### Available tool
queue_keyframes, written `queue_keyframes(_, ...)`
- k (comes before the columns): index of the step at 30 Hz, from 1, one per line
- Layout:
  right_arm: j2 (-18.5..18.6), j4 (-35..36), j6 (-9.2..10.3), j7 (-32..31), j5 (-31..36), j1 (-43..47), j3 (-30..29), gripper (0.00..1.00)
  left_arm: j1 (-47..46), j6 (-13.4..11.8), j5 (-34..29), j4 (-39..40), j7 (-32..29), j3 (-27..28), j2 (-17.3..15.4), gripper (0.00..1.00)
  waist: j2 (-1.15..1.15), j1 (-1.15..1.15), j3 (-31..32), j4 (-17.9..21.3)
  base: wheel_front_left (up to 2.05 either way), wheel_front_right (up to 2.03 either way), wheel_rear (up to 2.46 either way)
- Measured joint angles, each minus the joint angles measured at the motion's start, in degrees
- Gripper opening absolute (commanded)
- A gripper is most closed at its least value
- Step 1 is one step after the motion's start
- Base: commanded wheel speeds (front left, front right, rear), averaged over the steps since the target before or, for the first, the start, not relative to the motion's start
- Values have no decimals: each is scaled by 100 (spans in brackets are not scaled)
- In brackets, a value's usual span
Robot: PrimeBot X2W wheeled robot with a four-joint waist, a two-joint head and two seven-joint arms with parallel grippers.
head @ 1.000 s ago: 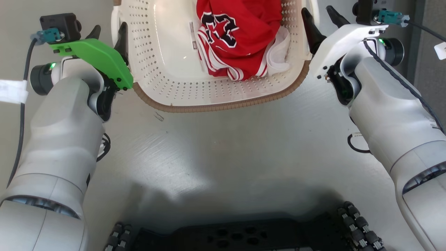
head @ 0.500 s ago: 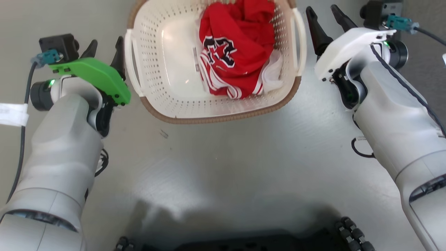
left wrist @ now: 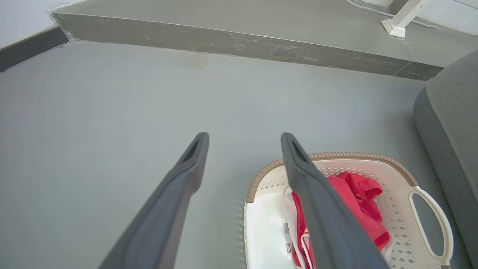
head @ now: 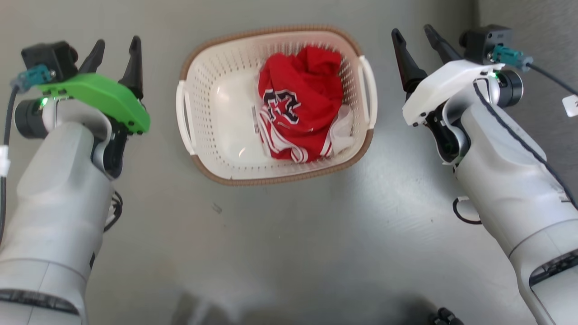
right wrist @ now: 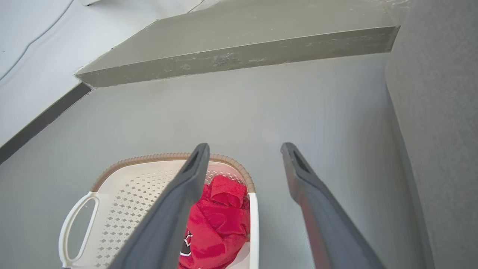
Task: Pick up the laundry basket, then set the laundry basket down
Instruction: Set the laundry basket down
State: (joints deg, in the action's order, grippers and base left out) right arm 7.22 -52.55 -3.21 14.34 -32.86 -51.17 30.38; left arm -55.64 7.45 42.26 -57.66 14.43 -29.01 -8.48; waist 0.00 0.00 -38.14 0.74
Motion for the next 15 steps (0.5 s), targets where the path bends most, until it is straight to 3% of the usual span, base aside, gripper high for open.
queue_keyframes(15, 42, 1025, 241, 1, 489, 648, -558, 100, 1000, -482, -636, 1430, 0, 764, -198, 100, 0, 0, 1034, 132, 0, 0, 0)
